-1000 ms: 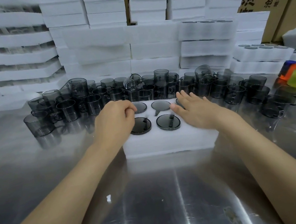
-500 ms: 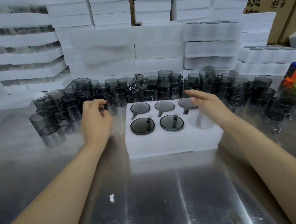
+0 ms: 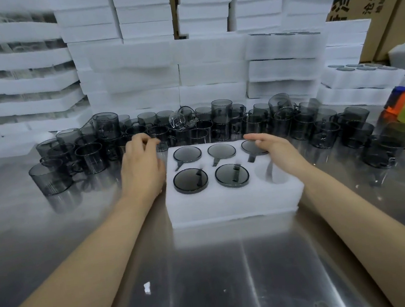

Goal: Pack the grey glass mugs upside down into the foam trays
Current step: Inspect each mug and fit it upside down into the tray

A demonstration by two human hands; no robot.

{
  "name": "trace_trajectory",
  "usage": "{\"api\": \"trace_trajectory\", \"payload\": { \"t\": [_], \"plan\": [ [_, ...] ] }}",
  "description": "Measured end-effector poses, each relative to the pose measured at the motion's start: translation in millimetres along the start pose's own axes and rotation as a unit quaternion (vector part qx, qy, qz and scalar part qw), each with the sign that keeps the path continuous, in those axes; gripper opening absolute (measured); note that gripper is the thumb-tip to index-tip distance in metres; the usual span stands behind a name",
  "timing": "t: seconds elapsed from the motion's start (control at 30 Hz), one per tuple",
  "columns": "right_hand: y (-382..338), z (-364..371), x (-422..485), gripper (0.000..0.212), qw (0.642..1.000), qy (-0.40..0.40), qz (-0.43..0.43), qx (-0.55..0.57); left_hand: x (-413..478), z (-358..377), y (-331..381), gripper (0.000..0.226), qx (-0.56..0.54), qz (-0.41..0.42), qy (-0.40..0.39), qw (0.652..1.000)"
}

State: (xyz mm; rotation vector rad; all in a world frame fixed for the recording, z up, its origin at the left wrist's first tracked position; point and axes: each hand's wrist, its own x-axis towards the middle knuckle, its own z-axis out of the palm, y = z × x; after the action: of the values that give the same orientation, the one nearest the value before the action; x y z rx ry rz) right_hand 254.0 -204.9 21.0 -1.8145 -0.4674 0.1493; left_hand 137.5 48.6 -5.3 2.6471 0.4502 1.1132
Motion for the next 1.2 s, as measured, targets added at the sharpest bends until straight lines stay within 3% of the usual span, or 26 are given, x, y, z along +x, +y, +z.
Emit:
{"api": "trace_trajectory", "payload": {
  "t": [0.07, 0.27, 0.4, 0.57, 0.7, 0.83, 0.97, 1.07, 1.2],
  "plan": [
    [1, 0, 1, 0.033, 1.000, -0.004, 0.000, -0.001, 10, 7, 4, 0.033, -0.045, 0.007, -0.016, 0.999],
    [0, 0, 0, 0.033, 1.000, 0.005, -0.011, 0.000, 41, 28, 2, 0.053, 0.069, 0.110, -0.016, 0.991],
    [-1, 0, -1, 0.031, 1.000, 0.004, -0.015, 0.008, 54, 35, 3, 0.056, 0.103, 0.181, 0.031, 0.977],
    [-1, 2, 0, 0.033, 1.000, 0.001, -0.023, -0.001, 62, 44, 0, 0.052, 0.137, 0.236, 0.012, 0.962],
    [-1, 2, 1, 0.032, 1.000, -0.001, -0.022, -0.007, 66, 50, 3, 0.036, 0.115, 0.248, 0.029, 0.962],
    [1, 1, 3, 0.032, 0.999, -0.006, -0.029, -0.019, 72, 48, -1, 0.008, 0.060, 0.221, 0.149, 0.962],
    [2, 1, 3, 0.032, 0.999, -0.007, -0.034, -0.033, 68, 38, -6, 0.022, 0.023, 0.137, 0.256, 0.957],
    [0, 0, 0, 0.031, 0.998, -0.011, -0.033, -0.057, 60, 21, 5, 0.036, 0.010, 0.129, 0.262, 0.956],
    [-7, -4, -10, 0.034, 0.990, 0.039, -0.066, -0.122, 45, -10, 23, 0.020, -0.048, 0.177, 0.212, 0.960]
  ]
}}
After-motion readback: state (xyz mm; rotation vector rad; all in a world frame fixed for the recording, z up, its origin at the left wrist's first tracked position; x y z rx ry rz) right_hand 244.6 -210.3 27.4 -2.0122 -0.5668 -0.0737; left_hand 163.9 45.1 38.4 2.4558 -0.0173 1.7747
